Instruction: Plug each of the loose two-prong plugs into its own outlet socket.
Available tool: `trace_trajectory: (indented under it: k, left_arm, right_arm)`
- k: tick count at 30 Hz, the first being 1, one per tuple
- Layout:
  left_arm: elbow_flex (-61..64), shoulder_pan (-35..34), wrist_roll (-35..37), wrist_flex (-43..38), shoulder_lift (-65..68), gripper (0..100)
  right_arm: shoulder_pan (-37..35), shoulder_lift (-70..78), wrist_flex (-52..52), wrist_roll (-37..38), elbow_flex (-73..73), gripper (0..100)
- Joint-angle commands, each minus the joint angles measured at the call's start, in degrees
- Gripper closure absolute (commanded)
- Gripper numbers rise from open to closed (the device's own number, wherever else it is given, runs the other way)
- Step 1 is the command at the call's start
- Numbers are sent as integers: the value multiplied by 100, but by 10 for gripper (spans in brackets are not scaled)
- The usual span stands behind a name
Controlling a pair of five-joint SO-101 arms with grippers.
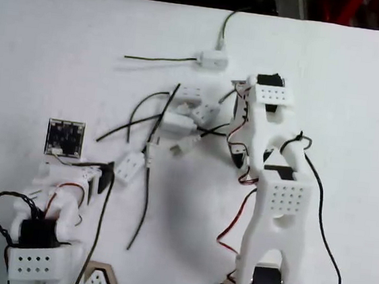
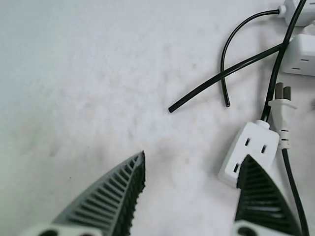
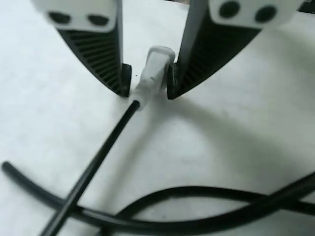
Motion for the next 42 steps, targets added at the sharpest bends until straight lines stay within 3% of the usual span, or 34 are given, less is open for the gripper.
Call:
trace_trajectory:
  k: [1, 9, 15, 22, 29, 37, 42]
  left_arm:
    - [-26, -40, -35, -18, -75, 699]
    - [-26, -40, -35, -18, -75, 699]
    - [-26, -40, -44, -18, -75, 699]
    - [-26, -31, -44, -18, -75, 699]
    - [-70, -22, -9, -53, -75, 699]
    - [-264, -13, 53, -791, -75, 699]
    - [-721, 488, 484, -765, -75, 699]
  right_arm:
    - [31, -549, 48, 62, -132, 868]
    - [57, -593, 48, 62, -26, 872]
    - [57, -585, 48, 62, -26, 976]
    - [84, -769, 48, 97, 0, 981]
    - [-154, -2545, 48, 123, 1020, 981]
    - [-866, -5130, -84, 308, 2857, 981]
    - [-1411, -6343, -769, 246, 3912, 981]
